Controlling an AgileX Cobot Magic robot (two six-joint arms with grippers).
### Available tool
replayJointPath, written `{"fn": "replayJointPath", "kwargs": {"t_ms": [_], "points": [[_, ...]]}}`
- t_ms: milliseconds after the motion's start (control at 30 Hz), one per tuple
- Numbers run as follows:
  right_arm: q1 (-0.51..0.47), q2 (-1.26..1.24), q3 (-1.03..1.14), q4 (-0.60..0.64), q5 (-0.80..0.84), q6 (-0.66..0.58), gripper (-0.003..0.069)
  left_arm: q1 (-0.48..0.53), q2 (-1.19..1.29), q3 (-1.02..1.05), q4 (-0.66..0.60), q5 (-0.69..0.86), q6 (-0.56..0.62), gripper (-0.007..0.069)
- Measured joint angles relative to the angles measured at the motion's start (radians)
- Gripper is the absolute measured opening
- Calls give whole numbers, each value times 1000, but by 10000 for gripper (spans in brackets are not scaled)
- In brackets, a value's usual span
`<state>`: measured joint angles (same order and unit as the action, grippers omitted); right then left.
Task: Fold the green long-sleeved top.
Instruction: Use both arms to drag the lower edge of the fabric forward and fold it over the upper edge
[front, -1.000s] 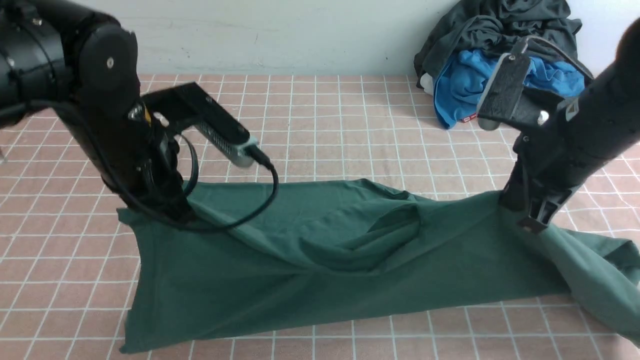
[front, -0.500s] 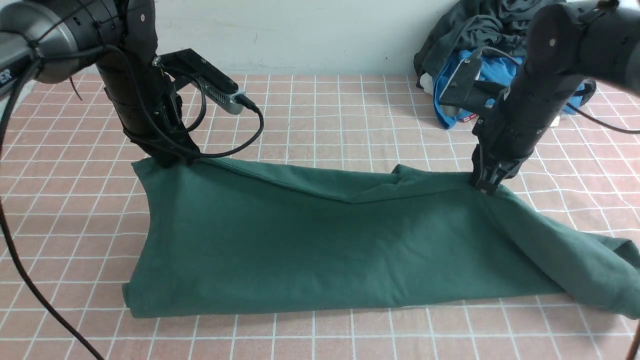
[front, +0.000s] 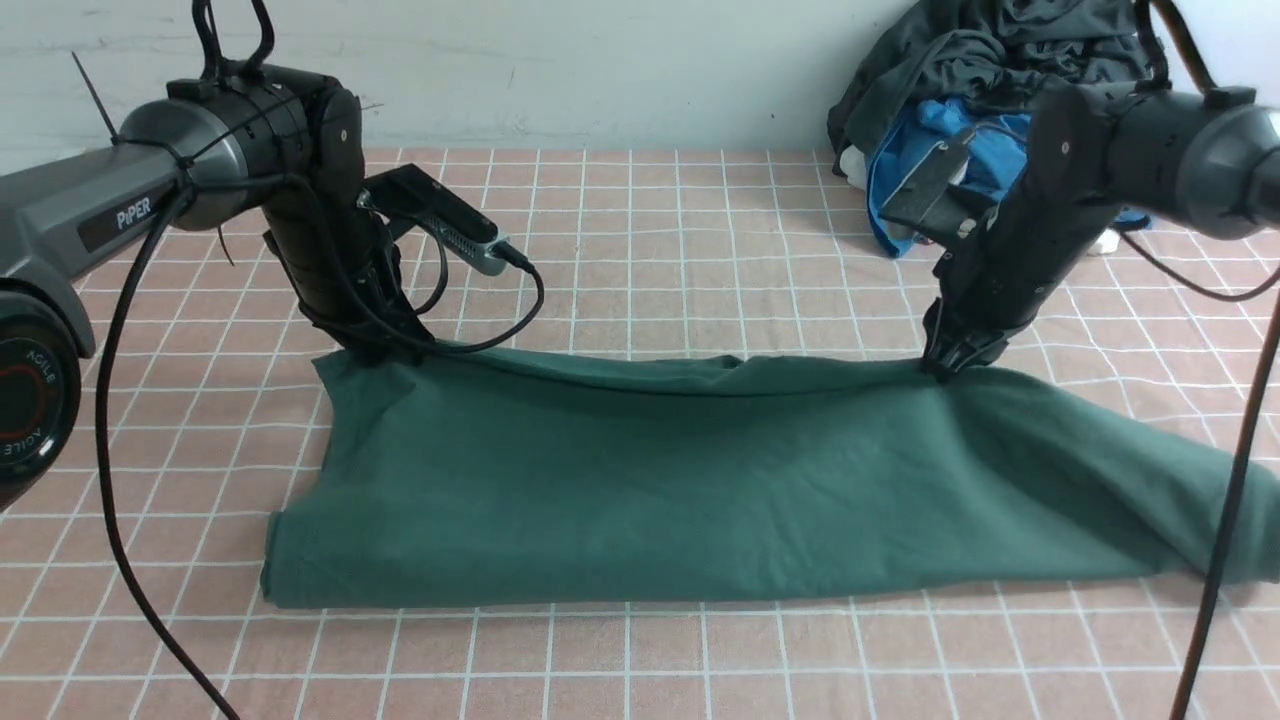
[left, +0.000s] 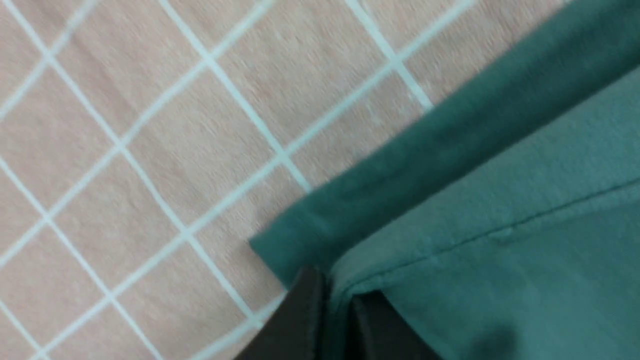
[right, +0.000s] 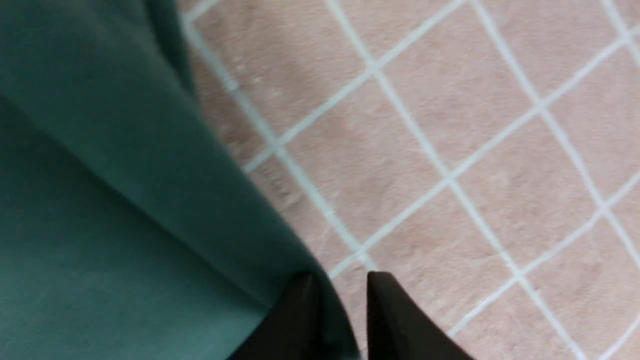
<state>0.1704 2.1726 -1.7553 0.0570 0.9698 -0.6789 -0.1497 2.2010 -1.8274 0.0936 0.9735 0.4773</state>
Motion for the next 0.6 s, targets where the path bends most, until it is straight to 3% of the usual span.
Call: {"fn": "replayJointPath", "kwargs": {"t_ms": [200,233,333,367,433,600], "points": [[-12,-6,-4,-25,-51,126,338,0,0,-1,12,-19,-15,158],[-10,-14,-4,-30,-46,173,358,0,1,-9,24,-14,-43,209],[6,-59,-4,-7,21,244,380,0,1,-52,60,26,-157,335],[6,-59,-4,-2,27,246,380,0,1,-56,62,30,-157,335],[43,-87,-7,91,119,236,383,0,0,-109,68,105,-236,396],[154,-57,-7,217,203,149,384,-14,-7,-154,38,215,-261,402]]}}
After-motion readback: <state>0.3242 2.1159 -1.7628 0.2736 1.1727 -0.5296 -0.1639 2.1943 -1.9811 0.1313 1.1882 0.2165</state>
